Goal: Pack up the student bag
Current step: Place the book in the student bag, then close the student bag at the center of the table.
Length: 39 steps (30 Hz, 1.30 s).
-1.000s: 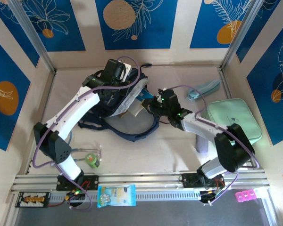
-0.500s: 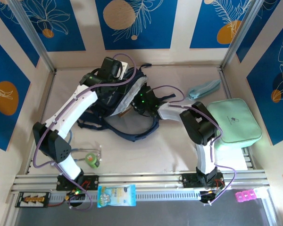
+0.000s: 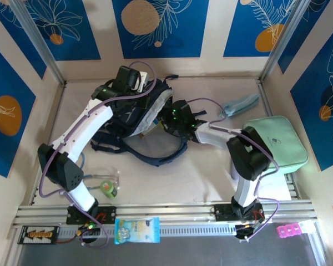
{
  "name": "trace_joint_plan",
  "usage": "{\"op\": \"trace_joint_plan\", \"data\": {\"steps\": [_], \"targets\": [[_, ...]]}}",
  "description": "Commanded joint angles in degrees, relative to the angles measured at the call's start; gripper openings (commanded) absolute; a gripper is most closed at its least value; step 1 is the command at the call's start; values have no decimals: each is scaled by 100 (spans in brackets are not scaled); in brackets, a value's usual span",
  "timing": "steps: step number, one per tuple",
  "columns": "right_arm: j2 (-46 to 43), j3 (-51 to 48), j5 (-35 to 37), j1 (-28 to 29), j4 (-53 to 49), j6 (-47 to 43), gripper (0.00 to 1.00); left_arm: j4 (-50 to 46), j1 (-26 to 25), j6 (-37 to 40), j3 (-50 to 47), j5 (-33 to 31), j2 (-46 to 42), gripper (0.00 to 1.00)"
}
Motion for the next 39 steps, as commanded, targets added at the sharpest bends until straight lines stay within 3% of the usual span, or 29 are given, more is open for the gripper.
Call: {"op": "trace_joint_plan", "data": {"steps": [1, 13, 17, 19, 24, 27, 30, 33, 39], "targets": [[-666, -354, -138, -38, -143, -197, 55, 760, 87, -229, 62, 262, -142, 0], [-3396, -1806, 1417, -283, -2752, -534, 55, 1097, -2, -216, -482, 1616, 421, 0], [-3911, -1848, 1691, -369, -3326, -820, 55, 1243, -121, -400, -483, 1995, 836, 7], [-4000, -1799, 1693, -392, -3460, -964, 55, 1315, -139, -535, -456, 2158, 1021, 14], [-3893, -1668, 1496, -391, -3622, -1187, 55, 1346, -60, -889, -620, 1817, 1002, 63], [-3755, -1667, 1283, -367, -3605, -1259, 55, 1496, 86, -1040, -1043, 1595, 616, 82], [-3576, -1688, 1184, -288, -3549, -1285, 55, 1606, 330, -1186, -1660, 1243, 80, 89], [-3376, -1699, 1034, -226, -3444, -1279, 55, 1683, 746, -1476, -2459, 977, -489, 90], [-3101, -1772, 791, -37, -2867, -1557, 64, 2166, 1912, -2176, -4158, 1193, -1480, 88]]}}
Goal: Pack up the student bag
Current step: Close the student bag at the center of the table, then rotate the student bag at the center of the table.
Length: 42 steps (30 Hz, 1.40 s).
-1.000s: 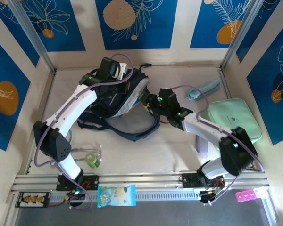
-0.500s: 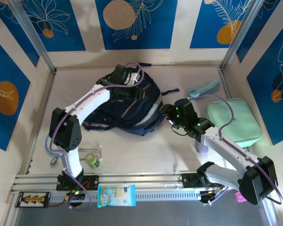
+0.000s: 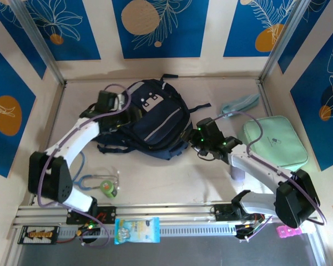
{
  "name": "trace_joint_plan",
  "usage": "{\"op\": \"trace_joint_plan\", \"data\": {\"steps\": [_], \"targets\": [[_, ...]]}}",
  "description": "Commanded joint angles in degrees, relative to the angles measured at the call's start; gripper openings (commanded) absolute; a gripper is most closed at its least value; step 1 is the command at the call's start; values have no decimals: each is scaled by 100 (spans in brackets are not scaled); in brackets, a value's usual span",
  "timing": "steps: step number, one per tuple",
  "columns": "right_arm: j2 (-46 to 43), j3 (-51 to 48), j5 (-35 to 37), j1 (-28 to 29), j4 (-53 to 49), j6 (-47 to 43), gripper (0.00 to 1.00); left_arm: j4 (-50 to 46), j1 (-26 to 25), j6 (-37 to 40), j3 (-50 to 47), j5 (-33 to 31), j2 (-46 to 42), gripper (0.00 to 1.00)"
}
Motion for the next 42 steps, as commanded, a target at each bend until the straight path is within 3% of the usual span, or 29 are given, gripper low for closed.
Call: {"op": "trace_joint_plan", "data": {"steps": [1, 5, 8, 12, 20, 25, 30, 33, 38, 42], "targets": [[113, 85, -220, 129, 379, -266, 65, 259, 560, -496, -689, 67, -414, 88], [444, 306, -137, 258, 240, -376, 68, 411, 1163, -695, -1125, 330, -543, 87], [662, 442, -30, 390, 172, -383, 68, 808, 1392, -1029, -1354, 658, -307, 77], [894, 596, 25, 487, 59, -328, 67, 1403, 1403, -1527, -1479, 839, 162, 57], [1073, 526, -26, 546, 144, -245, 66, 1767, 1402, -1865, -1409, 642, 720, 42], [1249, 534, -89, 560, 207, -332, 65, 2087, 1376, -2036, -1403, 897, 1010, 35], [1609, 729, -166, 525, 272, -530, 52, 2149, 1378, -2027, -1440, 953, 1068, 19], [1868, 903, -140, 451, 341, -676, 46, 2122, 1382, -1976, -1388, 1071, 960, 0], [2231, 1237, -65, 116, 413, -982, 43, 1657, 1376, -1920, -1381, 855, 221, 0], [2554, 1584, -308, -250, 561, -1195, 43, 1752, 1352, -2313, -1723, 803, -455, 0]]}}
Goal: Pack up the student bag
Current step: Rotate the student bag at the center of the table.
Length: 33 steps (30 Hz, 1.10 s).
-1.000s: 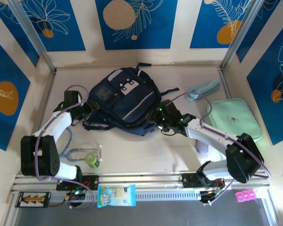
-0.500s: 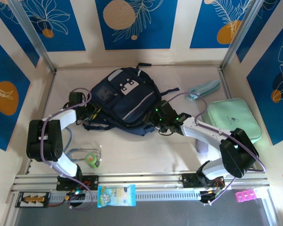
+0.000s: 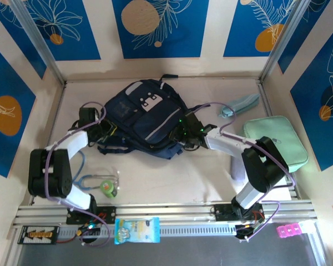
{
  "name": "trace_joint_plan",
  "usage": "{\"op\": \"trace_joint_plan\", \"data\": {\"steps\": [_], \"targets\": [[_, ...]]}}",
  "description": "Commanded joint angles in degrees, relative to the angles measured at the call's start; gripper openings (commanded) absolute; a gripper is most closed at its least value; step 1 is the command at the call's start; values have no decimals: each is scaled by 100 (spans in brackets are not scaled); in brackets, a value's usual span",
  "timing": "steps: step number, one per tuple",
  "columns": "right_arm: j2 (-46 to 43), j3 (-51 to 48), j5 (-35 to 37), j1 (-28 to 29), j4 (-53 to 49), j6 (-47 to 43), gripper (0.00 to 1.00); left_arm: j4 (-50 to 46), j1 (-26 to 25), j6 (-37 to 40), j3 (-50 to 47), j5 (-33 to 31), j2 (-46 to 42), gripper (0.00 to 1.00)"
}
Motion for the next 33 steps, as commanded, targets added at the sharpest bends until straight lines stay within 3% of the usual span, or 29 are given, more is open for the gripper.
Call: {"op": "trace_joint_plan", "data": {"steps": [1, 9, 18, 26, 31, 33], "targets": [[249, 361, -124, -290, 246, -379, 43, -77, -18, -289, -195, -87, -697, 0], [674, 955, -366, -686, 139, -999, 41, -253, -750, -789, -620, -427, -1547, 0], [-800, 911, 1306, -494, -1772, -1368, 46, -39, -1624, -1527, -411, -1370, -1484, 0], [-1394, 1005, 1402, 905, -2421, -1424, 45, -322, -2278, -2385, -89, -1842, -1185, 0], [-645, 1463, 1331, 1999, -2078, -1381, 38, -510, -2418, -2515, 162, -1628, -959, 0], [-118, 1866, 1294, 2291, -2102, -1450, 28, -484, -2440, -2541, 167, -1554, -964, 0]]}}
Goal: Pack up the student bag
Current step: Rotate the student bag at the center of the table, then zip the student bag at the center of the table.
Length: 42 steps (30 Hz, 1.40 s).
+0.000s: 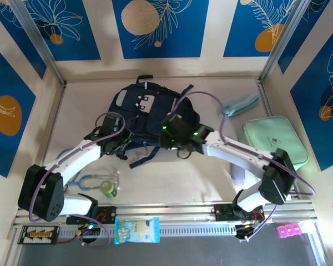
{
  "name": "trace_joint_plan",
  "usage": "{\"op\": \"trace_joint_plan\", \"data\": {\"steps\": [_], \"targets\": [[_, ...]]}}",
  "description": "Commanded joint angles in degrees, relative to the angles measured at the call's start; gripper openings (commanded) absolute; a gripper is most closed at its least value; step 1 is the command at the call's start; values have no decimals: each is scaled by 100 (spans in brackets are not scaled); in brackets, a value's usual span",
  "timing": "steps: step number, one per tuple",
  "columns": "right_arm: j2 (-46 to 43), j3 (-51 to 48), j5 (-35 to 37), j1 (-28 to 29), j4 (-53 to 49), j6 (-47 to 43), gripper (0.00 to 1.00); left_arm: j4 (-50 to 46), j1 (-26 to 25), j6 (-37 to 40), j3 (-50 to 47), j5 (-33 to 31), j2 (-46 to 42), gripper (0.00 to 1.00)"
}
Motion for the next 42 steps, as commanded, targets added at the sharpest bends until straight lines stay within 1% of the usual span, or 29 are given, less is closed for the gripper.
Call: {"op": "trace_joint_plan", "data": {"steps": [1, 3, 5, 10, 13, 17, 20, 23, 30, 35, 39, 42], "targets": [[684, 571, 20, 377, -4, -64, 27, 256, -104, -178, 341, 257, -81, 0], [1055, 804, 1, 474, 145, -122, 23, 240, -103, -166, 329, 285, -141, 0], [1269, 881, -48, 481, 410, -199, 22, 264, -104, -186, 307, 314, -207, 0], [1735, 1114, -240, 285, 716, -247, 18, 275, -93, -237, 247, 387, -333, 0], [1961, 1248, -393, 169, 831, -280, 18, 312, -95, -262, 227, 433, -367, 0], [2175, 1501, -39, 88, 533, -310, 23, 327, -100, -259, 220, 491, -360, 0], [2212, 1498, 149, 27, 481, -330, 28, 338, -97, -272, 209, 508, -342, 0], [2274, 1554, 259, 24, 471, -462, 31, 363, -96, -284, 210, 537, -313, 0], [2644, 1975, 672, 98, 117, -486, 32, 440, -99, -317, 209, 567, -275, 0], [2816, 2221, 1240, 163, -258, -255, 28, 383, -93, -316, 201, 539, -284, 0], [2796, 2161, 1286, 154, -284, -174, 20, 379, -85, -342, 181, 506, -287, 0], [2664, 1975, 1309, 155, -246, -135, 16, 407, -66, -310, 175, 503, -293, 0]]}}
